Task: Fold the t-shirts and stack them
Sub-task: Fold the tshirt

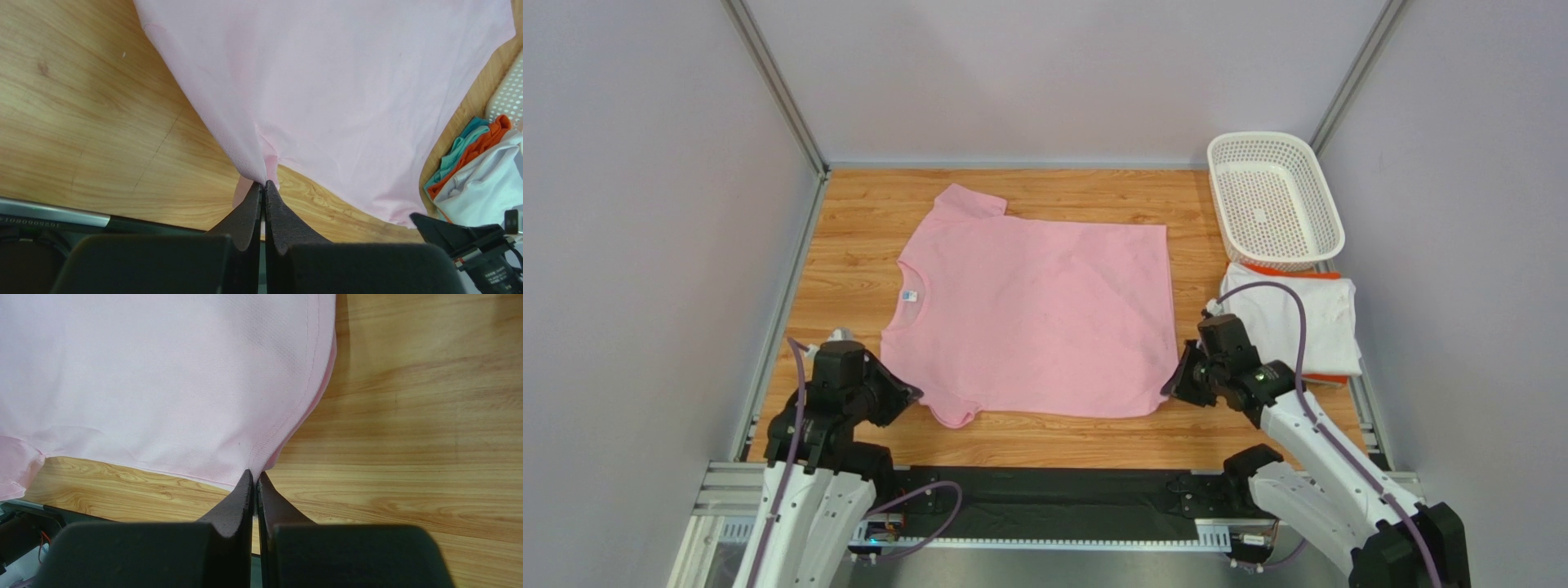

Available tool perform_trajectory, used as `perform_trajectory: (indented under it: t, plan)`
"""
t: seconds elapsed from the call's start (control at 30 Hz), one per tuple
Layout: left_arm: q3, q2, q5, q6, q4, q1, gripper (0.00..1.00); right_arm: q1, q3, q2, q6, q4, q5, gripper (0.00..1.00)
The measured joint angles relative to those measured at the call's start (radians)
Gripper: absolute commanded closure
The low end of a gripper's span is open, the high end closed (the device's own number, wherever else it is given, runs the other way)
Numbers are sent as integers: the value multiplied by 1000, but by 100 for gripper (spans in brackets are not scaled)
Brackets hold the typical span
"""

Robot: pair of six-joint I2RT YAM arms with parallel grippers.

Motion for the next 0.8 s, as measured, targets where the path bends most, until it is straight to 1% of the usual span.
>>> perform_trajectory:
  t: [0.17,0.4,0.8]
  plan:
    - [33,113,-7,13,98,0,100,0,73,63,-25,2,32,99]
    - [118,290,-14,44,240,0,100,-17,157,138,-64,18,56,100]
    - [243,484,-61,110,388,0,100,-104,246,267,-117,82,46,100]
